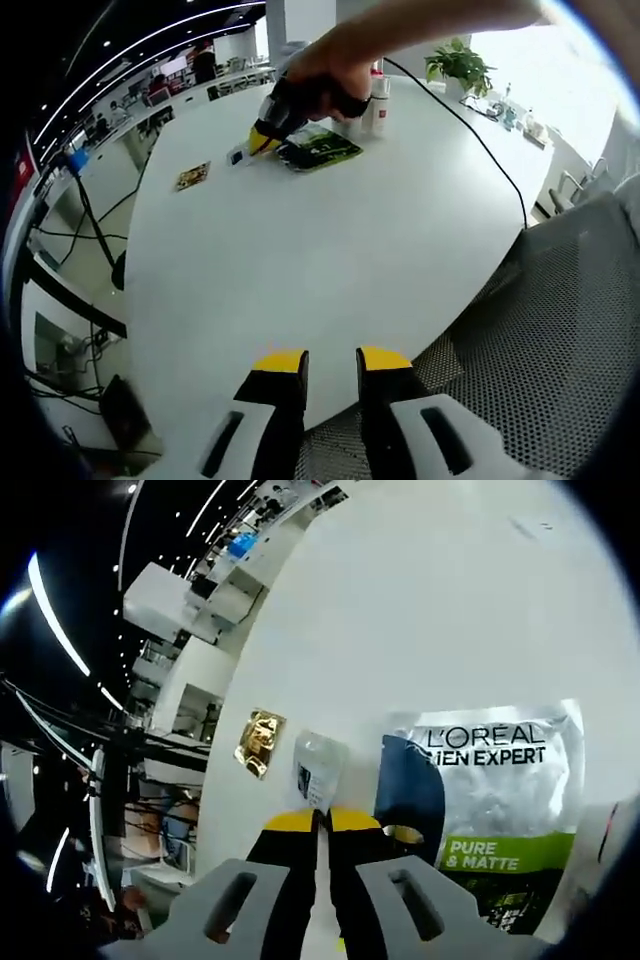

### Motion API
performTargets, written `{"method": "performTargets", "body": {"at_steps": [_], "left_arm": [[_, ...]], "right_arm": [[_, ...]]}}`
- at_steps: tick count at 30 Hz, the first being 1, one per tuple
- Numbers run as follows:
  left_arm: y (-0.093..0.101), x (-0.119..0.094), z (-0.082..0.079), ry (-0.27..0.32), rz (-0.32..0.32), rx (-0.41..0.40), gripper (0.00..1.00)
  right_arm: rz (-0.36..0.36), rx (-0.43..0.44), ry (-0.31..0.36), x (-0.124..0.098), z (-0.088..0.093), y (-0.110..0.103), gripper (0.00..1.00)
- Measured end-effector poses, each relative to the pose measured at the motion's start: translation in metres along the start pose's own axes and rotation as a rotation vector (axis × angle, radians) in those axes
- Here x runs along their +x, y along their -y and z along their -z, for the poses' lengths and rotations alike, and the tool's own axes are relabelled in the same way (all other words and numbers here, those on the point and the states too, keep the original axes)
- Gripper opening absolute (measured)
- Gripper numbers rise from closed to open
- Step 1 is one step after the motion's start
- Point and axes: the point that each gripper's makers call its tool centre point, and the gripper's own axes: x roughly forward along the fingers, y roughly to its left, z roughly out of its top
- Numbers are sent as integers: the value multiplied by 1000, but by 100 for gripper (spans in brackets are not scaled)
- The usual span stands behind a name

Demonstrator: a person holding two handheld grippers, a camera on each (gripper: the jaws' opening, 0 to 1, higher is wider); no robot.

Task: Arrange the skincare products in the storage area until every visible bottle or jar stands upright without overlapping.

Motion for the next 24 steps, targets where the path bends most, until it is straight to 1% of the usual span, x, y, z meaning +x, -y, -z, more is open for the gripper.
{"method": "performTargets", "body": {"at_steps": [5, 7, 10, 12, 16, 18, 20, 21, 22, 23, 24], "left_arm": [[0, 1, 2, -4, 5, -2, 20], [-1, 1, 2, -4, 5, 0, 20], [-2, 1, 2, -1, 6, 0, 20], [-2, 2, 2, -2, 6, 0, 20], [-3, 2, 2, -3, 8, 5, 20], [-2, 2, 2, -4, 9, 6, 20], [-2, 1, 3, -3, 9, 9, 20], [-2, 1, 3, -6, 9, 9, 20], [-2, 1, 2, -3, 9, 9, 19], [-2, 1, 2, -2, 10, 10, 19], [-2, 1, 3, -3, 10, 10, 19]], "right_arm": [[34, -7, 19, 2, -7, 4, 6], [48, -53, 23, 1, -9, 5, 7], [67, -71, 32, 1, -12, 6, 8], [106, -120, 42, -2, -14, 9, 9], [122, -182, 43, -5, -14, 6, 12], [154, -232, 75, -8, -22, 7, 13], [152, -285, 104, -12, -27, -1, 13], [154, -332, 132, -13, -33, -5, 13], [117, -361, 163, -12, -38, -16, 13], [99, -377, 166, -11, -38, -24, 14], [66, -432, 163, -7, -37, -36, 17]]}}
